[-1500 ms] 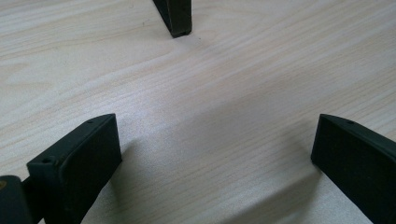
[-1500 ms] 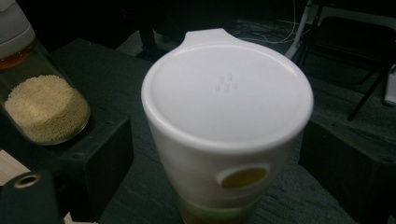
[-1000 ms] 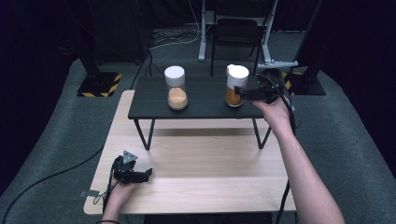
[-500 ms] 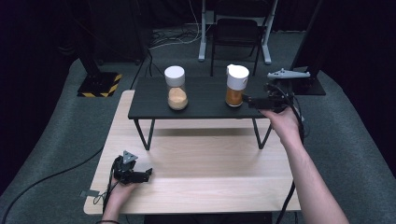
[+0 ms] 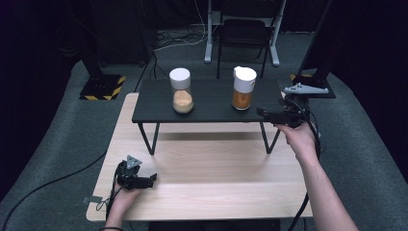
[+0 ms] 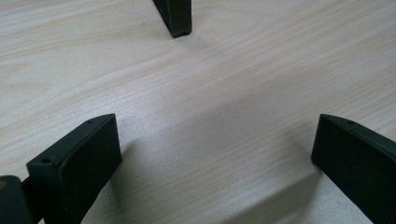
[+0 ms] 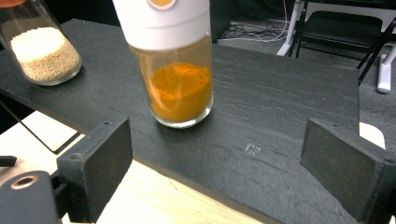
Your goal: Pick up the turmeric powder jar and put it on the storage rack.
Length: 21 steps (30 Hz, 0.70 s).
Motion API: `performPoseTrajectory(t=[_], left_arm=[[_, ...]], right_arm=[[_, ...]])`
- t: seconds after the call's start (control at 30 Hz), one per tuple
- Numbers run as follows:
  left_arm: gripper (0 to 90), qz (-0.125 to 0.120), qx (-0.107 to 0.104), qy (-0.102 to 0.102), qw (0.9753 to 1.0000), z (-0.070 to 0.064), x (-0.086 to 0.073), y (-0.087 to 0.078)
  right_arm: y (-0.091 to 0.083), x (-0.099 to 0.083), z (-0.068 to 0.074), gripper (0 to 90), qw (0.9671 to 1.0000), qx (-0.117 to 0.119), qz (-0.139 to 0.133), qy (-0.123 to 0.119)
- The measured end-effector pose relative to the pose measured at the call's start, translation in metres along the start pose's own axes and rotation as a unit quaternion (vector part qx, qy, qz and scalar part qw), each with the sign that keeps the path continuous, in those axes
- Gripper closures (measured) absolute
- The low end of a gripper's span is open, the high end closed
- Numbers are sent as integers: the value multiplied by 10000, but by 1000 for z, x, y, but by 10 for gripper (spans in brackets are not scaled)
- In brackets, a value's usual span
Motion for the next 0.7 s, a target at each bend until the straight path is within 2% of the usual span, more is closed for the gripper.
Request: performPoseTrajectory(t=[0.7], left_arm=[[9,-2,10,-11,10000,0,0,0]], right_arm=[[-11,-36,-16,79,9998,-128,61,154]])
Point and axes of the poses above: each handheld gripper's, and its own axes: y roughly forward along the jaws, x roughly out of its top, z roughly to its left, the point moved 9 cm from there along y, roughly forward along the jaws, and after that the axes turned 7 degrees about -z, right-handed, at the moved point
